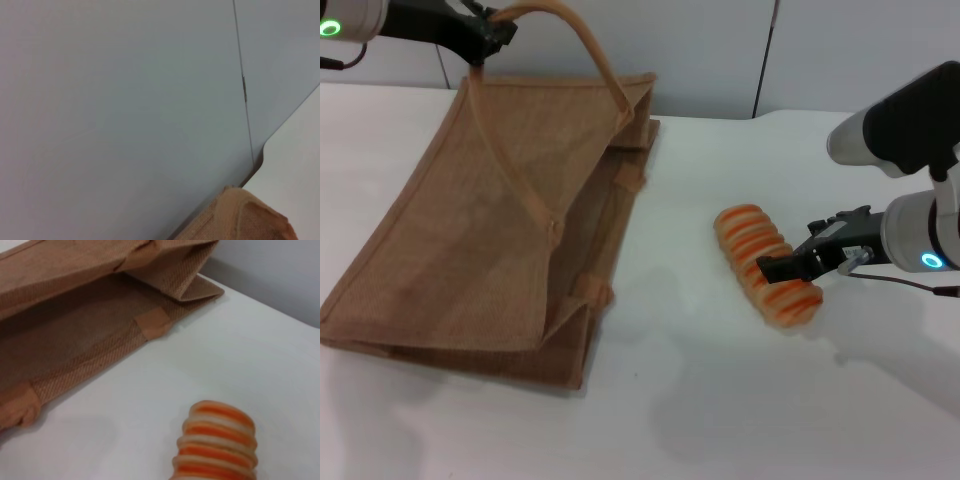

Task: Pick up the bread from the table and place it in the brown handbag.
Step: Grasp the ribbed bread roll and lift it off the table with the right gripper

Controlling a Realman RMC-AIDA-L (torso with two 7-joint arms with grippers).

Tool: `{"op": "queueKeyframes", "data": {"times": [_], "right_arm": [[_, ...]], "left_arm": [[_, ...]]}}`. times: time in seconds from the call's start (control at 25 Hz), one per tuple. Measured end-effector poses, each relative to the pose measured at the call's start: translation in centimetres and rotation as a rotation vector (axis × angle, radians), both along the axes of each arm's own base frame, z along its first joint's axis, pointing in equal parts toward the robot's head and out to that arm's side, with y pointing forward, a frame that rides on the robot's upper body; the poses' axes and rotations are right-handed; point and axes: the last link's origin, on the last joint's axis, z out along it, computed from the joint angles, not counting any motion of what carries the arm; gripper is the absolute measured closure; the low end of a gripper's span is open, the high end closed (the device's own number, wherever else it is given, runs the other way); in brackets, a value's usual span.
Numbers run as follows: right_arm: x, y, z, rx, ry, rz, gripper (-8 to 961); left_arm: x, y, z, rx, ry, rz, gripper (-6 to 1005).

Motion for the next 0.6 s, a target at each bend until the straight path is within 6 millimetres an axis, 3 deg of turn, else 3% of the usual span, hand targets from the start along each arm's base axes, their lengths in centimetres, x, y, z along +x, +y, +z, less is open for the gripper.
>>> {"op": "queueKeyframes", "data": {"times": [0.6], "right_arm": [[0.2, 0.5, -1.2, -0.053, -0.027, -0.034, 72]], "left_arm": [[1.3, 0.0, 0.5, 0.017, 0.004, -0.023, 874]]}}
